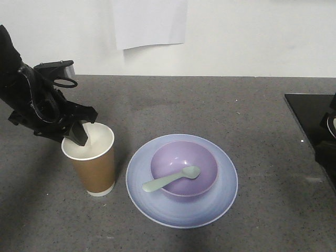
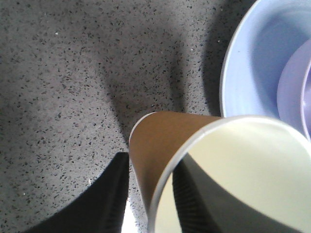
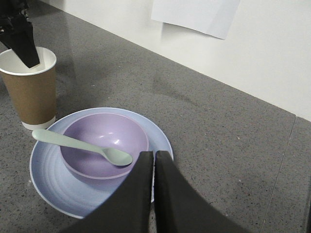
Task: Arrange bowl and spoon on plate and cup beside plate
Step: 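Open the left gripper and lift it out of the cup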
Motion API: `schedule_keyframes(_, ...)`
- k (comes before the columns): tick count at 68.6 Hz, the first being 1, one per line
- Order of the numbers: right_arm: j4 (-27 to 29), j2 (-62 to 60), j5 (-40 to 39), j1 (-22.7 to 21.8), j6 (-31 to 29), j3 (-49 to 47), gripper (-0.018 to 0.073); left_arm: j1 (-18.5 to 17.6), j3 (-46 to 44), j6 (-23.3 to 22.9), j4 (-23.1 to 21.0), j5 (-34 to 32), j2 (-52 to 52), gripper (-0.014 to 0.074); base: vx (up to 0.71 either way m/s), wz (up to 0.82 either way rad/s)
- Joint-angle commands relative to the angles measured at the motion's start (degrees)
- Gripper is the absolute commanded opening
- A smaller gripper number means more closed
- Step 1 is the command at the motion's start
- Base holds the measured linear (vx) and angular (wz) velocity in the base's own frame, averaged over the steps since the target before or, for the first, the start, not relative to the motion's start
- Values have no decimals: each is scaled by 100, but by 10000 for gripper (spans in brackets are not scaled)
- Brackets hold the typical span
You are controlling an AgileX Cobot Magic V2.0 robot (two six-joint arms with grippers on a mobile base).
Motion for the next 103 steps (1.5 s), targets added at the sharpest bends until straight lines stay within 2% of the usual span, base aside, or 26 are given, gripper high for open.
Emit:
schedule_keyframes(1,70,16,-353,-26,-32,-124,-1,-23,-121,11,-170,45,-253,285,0,0)
schedule_keyframes(14,70,16,-353,-26,-32,-124,-1,-23,-134,11,-112,45,-388,330,0,0)
schedule_keyframes(34,70,16,-390,-26,-32,-124,-1,-23,-134,11,-91,45,-667,330,0,0)
schedule_keyframes(49,70,16,-554,-26,-32,-124,-1,-23,-134,11,8,45,-1325,328,0,0)
schedule_keyframes(59,73,16,-707,-26,-28,-124,-1,-23,-134,5,373,45,-1994,323,0,0)
schedule_keyframes(66,73,16,-834,-26,-13,-124,-1,-23,-134,-54,702,10,-2497,277,0,0)
schedule_keyframes(83,85,16,-887,-26,-13,-124,-1,-23,-114,-609,1711,-587,-3736,-9,0,0)
schedule_keyframes(95,80,16,-881,-26,-13,-124,-1,-23,-39,-788,2176,-723,-4465,-7,0,0)
schedule_keyframes(103,75,16,-881,-26,-13,-124,-1,-23,421,-1118,2515,-985,-5061,-7,0,0)
